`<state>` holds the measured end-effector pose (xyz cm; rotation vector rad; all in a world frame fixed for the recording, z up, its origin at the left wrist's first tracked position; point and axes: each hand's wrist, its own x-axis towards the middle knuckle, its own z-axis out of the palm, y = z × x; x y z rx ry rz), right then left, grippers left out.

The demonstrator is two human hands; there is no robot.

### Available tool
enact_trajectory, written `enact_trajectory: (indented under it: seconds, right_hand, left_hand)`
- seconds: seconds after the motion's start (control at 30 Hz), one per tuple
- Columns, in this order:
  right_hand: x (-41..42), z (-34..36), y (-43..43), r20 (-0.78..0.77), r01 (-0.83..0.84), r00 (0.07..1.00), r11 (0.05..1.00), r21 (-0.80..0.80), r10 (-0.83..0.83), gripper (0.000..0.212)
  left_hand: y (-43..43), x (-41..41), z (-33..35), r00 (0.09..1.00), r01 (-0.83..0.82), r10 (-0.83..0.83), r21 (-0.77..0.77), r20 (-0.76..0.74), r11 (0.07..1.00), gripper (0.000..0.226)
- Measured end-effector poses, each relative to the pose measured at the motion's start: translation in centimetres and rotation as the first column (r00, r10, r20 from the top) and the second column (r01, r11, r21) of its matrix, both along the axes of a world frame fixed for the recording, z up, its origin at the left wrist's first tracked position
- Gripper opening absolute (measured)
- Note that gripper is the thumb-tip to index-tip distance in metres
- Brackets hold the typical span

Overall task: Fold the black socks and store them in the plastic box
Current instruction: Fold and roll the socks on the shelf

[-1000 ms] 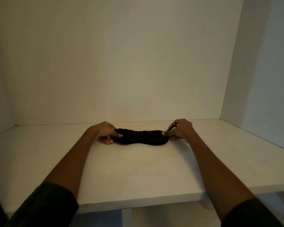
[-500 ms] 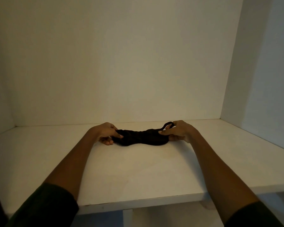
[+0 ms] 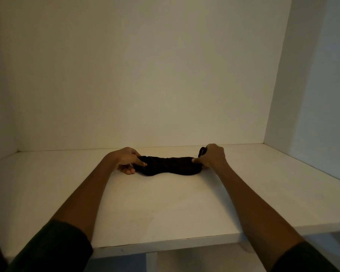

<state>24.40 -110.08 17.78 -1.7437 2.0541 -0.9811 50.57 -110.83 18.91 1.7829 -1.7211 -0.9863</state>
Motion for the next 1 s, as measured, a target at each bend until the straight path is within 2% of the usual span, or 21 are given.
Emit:
enact_trajectory:
  seconds: [0.1, 0.23, 0.33, 0.4, 0.5, 0.6, 0.67, 0.7, 0.77, 0.87, 0.93, 1.0]
  right_hand:
    - [-0.8, 0.1, -0.3, 0.12, 0.004, 0.993, 1.0, -0.008, -0.003, 0.037]
    - [-1.3, 0.4, -0.3, 0.178, 0.016, 0.984, 1.0, -0.018, -0.012, 0.033]
    - [-1.3, 0.5, -0.2, 0.136, 0.035, 0.99, 0.999, -0.005, -0.034, 0.028]
    - [-1.1, 0.3, -0.3, 0.08, 0.053, 0.995, 0.999, -0.007, -0.052, 0.039]
    - [-0.7, 0.1, -0.1, -0.013, 0.047, 0.999, 0.999, -0.015, -0.047, 0.045]
    - [-0.8, 0.2, 0.0, -0.061, 0.056, 0.997, 0.998, -0.015, -0.057, 0.045]
    - [-0.8, 0.3, 0.0, -0.021, 0.063, 0.998, 0.998, 0.003, -0.063, 0.037]
    - [-0.9, 0.4, 0.1, 0.016, 0.06, 0.998, 0.998, 0.02, -0.06, 0.031]
    - [-1.2, 0.5, 0.1, 0.094, 0.051, 0.994, 0.997, 0.056, -0.056, 0.032]
    - [-1.5, 0.6, 0.1, 0.176, 0.041, 0.983, 0.996, 0.078, -0.054, 0.033]
    - [-1.6, 0.6, -0.1, 0.186, 0.036, 0.981, 0.996, 0.079, -0.05, 0.033]
    - [-1.7, 0.7, -0.1, 0.203, 0.024, 0.978, 0.996, 0.086, -0.041, 0.031]
  left_hand:
    - [-0.2, 0.3, -0.2, 0.997, -0.004, 0.005, 0.015, -0.075, 1.0, 0.031]
    - [-0.5, 2.0, 0.1, 0.963, -0.009, 0.019, 0.038, -0.27, 0.999, 0.028]
    - [-0.3, 1.9, -0.2, 0.966, -0.007, 0.019, 0.047, -0.257, 0.999, 0.026]
    - [-0.2, 1.5, -0.4, 0.973, -0.012, 0.021, 0.044, -0.228, 0.999, 0.026]
    - [-0.2, 1.1, -0.2, 0.99, -0.012, 0.018, 0.043, -0.137, 0.999, 0.033]
    - [0.1, 0.7, 0.3, 1.0, -0.021, 0.021, 0.015, -0.006, 1.0, 0.036]
    - [0.4, 0.4, 0.6, 0.996, -0.03, 0.032, -0.02, 0.082, 0.999, 0.04]
    - [0.5, 0.3, 0.8, 0.991, -0.024, 0.033, -0.069, 0.126, 0.997, 0.043]
    - [0.5, -0.3, 1.0, 0.98, 0.029, 0.026, -0.271, 0.199, 0.962, 0.045]
    - [1.5, -3.4, 1.2, 0.988, 0.128, -0.056, -0.56, 0.144, 0.819, 0.039]
    - [2.1, -6.1, 0.7, 0.972, 0.231, -0.151, -0.623, 0.179, 0.747, 0.039]
    - [2.3, -8.2, -0.3, 0.917, 0.362, -0.186, -0.537, 0.354, 0.762, 0.059]
